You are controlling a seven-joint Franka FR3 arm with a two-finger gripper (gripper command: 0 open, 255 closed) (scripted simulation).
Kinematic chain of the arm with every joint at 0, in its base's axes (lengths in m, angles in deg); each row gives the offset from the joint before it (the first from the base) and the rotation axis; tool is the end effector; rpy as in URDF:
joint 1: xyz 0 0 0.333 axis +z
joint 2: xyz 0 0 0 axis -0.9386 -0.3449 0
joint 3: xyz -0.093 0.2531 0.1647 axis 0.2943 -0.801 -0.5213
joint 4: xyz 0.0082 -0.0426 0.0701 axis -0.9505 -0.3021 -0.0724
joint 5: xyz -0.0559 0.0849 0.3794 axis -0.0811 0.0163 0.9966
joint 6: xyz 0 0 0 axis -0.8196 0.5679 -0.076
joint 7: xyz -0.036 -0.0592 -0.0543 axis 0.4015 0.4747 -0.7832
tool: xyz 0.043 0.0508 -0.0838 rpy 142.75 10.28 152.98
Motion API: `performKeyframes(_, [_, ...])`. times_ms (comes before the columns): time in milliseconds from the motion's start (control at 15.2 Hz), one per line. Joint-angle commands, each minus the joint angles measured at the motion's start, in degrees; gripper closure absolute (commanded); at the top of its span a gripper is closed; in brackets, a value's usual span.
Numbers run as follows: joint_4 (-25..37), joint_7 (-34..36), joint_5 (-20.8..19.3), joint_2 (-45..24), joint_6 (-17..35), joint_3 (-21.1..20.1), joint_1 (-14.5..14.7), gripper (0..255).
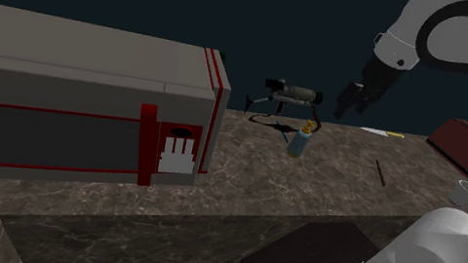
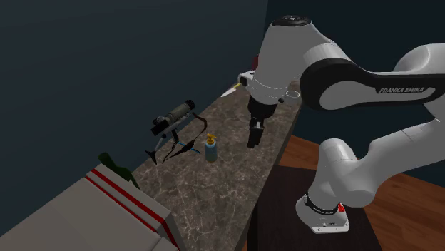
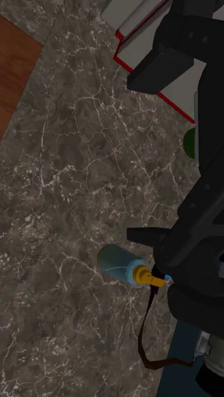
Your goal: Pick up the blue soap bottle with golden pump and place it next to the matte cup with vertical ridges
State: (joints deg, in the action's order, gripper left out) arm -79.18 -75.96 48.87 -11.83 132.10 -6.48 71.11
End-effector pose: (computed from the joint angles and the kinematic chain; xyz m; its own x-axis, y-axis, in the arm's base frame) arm 0.3086 0.0128 0.6062 0.9913 -0.0266 0.1291 -0.0357 -0.9970 0.0688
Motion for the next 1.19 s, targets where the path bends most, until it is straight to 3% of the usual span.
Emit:
performKeyframes(0, [0.0, 0.0, 0.0, 0.0, 0.0, 0.0, 0.0, 0])
performKeyframes(660, [-1.7, -7.96, -2.65, -13.65, 15.98, 8.89, -2.42, 0])
performKeyframes(1122, [1.77, -14.37, -1.41, -26.71, 25.75, 14.82, -3.04, 0])
